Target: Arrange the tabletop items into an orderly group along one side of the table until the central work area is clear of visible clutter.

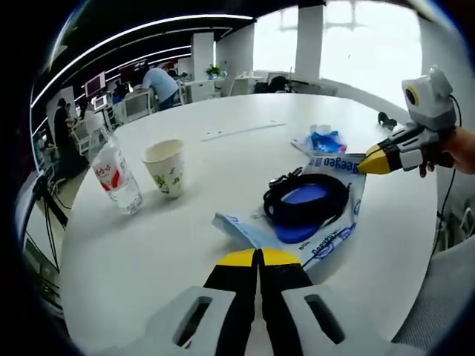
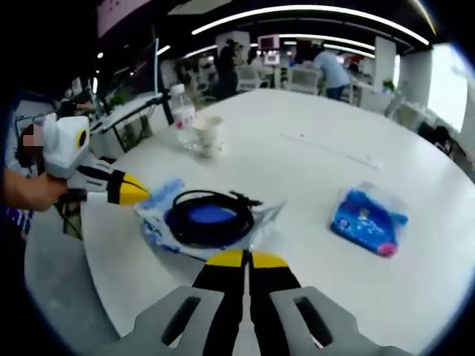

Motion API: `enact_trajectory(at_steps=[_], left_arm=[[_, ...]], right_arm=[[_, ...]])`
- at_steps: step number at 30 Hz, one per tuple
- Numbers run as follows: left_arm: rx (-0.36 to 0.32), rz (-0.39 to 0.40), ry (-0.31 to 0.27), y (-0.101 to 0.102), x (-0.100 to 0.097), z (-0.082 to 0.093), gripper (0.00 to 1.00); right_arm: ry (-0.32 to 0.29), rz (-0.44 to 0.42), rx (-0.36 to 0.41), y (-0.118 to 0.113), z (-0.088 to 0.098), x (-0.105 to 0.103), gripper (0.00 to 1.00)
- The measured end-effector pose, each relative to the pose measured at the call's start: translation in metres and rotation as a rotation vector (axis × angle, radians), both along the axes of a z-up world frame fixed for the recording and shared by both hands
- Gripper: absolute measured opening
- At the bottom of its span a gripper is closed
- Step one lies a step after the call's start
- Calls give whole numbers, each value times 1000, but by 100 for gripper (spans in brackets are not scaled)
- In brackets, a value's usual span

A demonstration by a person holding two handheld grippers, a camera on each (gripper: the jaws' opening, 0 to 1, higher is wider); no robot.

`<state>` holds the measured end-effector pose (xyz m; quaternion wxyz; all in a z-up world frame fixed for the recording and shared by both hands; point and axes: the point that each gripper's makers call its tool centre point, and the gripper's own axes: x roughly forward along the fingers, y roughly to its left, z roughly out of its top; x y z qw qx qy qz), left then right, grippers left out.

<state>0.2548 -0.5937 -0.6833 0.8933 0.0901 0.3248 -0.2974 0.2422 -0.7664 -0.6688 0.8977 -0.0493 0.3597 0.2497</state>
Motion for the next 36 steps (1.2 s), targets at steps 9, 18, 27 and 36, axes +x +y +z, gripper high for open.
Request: enact_trajectory(at_steps=[9,18,27,36], left_arm=[[3,5,56,-3,-5,-24,0],[55,-19,64,-6,-5,-39,3],[45,44,128,-1,2,-53,4],[80,-35,54,-7,12,-43,0]], right_arm=[[29,-28,5,-2,-15,-10,0],[64,-33,-9,-2,-28,-17,0],[116,-64,3,-8,-44,-18,0],[143,-83,22,-7,-53,-13,0]])
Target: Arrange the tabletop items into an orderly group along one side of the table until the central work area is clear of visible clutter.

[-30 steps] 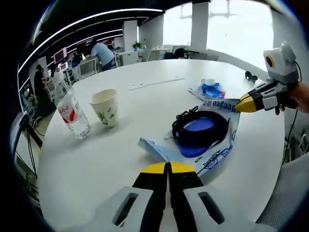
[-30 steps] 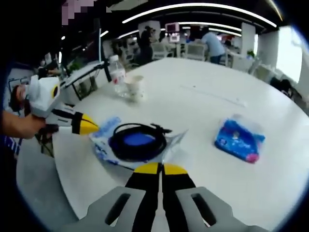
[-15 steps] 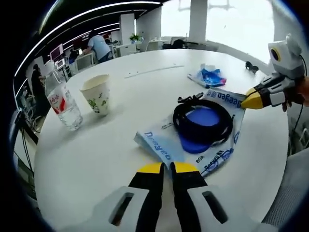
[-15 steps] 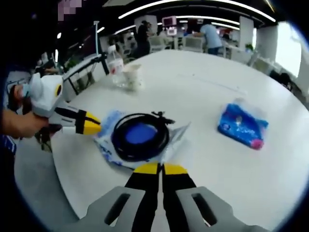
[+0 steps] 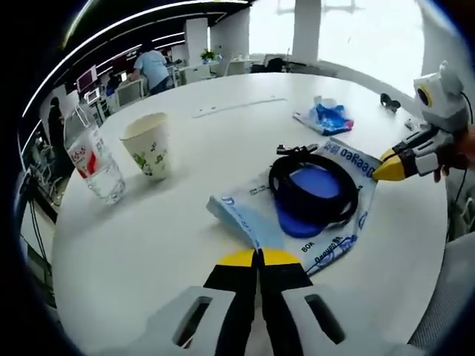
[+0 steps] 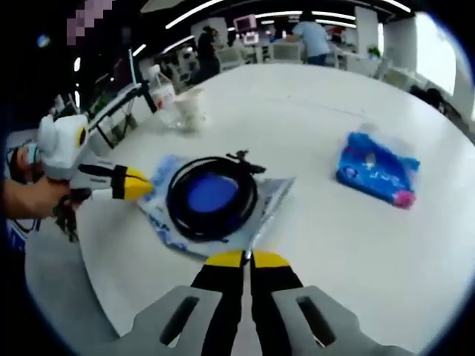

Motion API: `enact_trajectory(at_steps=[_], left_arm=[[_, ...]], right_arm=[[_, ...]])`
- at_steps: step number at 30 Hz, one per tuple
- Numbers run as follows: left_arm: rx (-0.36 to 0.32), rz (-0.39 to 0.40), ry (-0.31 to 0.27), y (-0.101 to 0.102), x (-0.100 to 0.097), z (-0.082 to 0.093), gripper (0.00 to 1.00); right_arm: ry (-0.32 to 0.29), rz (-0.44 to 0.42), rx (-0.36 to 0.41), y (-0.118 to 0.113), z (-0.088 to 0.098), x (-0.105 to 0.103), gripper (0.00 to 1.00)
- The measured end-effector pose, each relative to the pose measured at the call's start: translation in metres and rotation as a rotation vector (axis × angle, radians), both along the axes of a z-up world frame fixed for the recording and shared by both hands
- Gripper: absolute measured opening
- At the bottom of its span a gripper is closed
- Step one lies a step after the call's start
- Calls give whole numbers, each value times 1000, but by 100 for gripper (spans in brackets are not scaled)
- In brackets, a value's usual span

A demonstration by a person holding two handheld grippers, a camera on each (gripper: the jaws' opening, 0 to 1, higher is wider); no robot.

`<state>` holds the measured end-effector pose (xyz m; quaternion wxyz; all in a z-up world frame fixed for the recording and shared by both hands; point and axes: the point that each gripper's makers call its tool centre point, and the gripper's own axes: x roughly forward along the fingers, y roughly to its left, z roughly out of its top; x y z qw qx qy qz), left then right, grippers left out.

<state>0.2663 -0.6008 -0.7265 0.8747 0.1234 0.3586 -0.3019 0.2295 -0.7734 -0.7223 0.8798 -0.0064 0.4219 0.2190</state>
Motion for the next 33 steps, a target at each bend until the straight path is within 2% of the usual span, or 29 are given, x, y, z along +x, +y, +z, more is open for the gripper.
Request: enact_trajectory(at_steps=[2,6,15,20,26,30,33], left_arm=[[1,-4,-19,0,3,2,0],[-11,-8,-66,-2,11,12,0],[-19,-34,-141,-12,27,27,0],[-13,-50,-153,-16,36,25,0],[-10,-37,-132,-17,46,19,0],[-6,-43,-142,-20,54,22,0],[-3,-50,-172,-22,62,27,0]], right_arm=[[-8,6,3,1,1,1,0],[-70,35,-21,2,7,4,0],[-138,50,-49,-3,21,19,0],[-150,51,-53,-8,21,29,0],[-147,44,-51,-9,14,35,0],[-162,32,-50,-13,16,45,0],[-183,25,-47,-14,20,53,0]])
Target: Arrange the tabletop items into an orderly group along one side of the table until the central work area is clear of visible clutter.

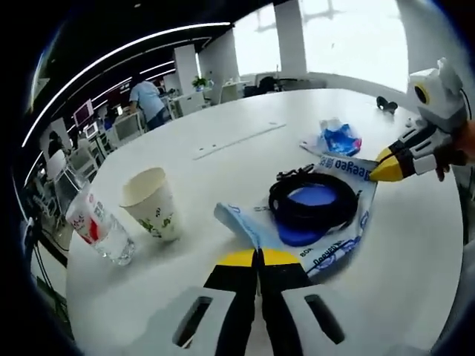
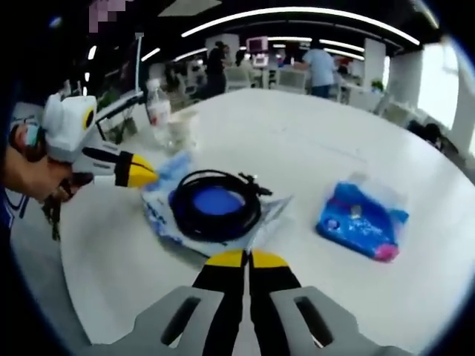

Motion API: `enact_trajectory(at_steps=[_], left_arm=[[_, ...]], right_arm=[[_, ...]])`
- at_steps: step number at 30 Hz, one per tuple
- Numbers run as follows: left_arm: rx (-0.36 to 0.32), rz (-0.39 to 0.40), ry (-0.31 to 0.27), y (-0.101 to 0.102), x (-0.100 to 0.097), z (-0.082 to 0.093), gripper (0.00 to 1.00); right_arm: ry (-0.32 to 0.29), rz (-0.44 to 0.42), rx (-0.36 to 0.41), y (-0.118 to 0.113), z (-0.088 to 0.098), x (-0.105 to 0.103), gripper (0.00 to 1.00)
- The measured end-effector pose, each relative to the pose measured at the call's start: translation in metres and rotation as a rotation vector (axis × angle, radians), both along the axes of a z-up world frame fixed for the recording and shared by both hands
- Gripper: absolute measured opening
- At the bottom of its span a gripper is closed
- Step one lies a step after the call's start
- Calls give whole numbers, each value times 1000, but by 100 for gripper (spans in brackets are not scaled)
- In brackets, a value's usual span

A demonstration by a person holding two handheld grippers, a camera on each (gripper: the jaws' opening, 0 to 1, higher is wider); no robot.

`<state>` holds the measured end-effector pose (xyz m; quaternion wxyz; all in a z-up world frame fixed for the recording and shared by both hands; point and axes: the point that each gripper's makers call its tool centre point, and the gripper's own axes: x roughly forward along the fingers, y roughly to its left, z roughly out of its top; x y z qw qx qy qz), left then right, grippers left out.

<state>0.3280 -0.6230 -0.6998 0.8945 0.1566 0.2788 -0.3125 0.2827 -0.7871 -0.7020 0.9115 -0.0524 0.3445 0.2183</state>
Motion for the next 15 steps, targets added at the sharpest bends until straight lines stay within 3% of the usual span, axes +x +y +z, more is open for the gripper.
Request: enact_trajectory(at_steps=[2,15], left_arm=[[12,-13,-31,-2,6,4,0],[-21,15,-69,-7,46,11,0]], right_arm=[[-16,3,-1,0,3,6,0],[-83,-6,-10,-3,14,44,0]])
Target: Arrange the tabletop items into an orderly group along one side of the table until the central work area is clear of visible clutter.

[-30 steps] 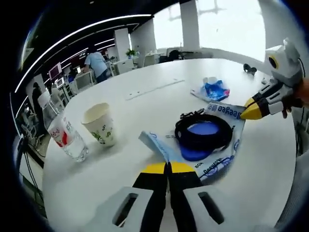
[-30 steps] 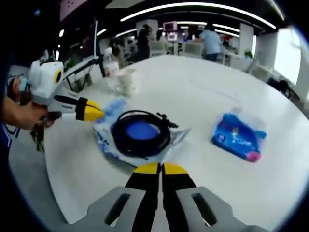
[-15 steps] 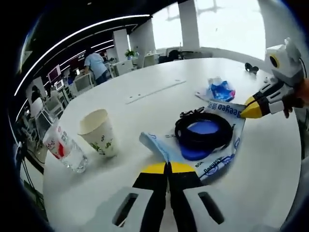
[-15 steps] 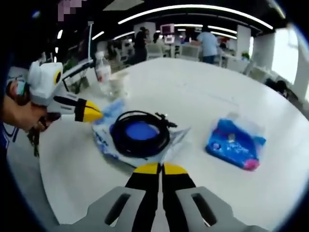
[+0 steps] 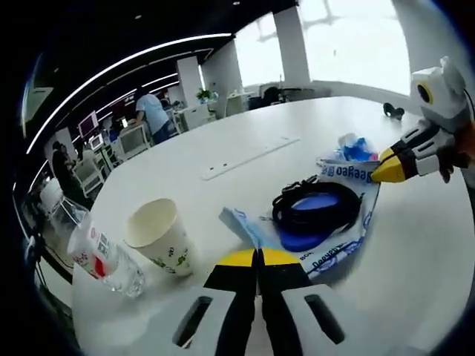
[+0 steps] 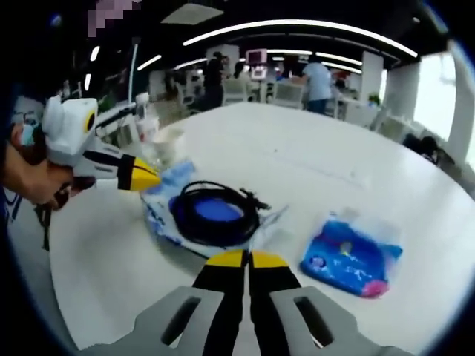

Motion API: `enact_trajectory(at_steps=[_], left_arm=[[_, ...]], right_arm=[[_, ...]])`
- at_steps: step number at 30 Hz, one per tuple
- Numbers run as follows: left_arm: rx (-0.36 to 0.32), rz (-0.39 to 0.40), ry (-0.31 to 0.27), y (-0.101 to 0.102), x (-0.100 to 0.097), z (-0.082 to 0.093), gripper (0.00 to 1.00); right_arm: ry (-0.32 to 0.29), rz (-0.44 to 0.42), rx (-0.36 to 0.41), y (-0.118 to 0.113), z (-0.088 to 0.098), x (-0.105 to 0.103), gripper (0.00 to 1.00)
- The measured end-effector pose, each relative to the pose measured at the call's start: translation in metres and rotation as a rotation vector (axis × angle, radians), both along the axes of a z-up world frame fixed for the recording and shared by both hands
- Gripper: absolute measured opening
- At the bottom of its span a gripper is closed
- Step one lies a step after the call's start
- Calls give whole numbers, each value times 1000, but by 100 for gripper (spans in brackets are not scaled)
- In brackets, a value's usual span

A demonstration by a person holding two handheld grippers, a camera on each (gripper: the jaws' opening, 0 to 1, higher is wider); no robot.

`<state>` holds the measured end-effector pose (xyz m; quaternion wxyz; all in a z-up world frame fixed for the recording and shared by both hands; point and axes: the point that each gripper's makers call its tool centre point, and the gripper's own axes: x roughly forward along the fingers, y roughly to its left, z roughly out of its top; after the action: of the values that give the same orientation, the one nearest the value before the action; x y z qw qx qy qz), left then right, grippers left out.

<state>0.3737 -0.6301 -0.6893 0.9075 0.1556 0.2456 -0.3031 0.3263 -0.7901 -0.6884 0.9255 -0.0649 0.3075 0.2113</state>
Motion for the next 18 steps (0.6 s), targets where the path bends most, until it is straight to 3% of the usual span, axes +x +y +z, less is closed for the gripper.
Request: enact_trajectory(at_steps=[9,18], left_arm=[[-15,25,1,0,22,-3,0],[-8,60,33,-3,33,-21,0]], right_arm=[[-4,-5,-15,0,-7,22,0],[29,-35,-47,-6,-22,34,0]])
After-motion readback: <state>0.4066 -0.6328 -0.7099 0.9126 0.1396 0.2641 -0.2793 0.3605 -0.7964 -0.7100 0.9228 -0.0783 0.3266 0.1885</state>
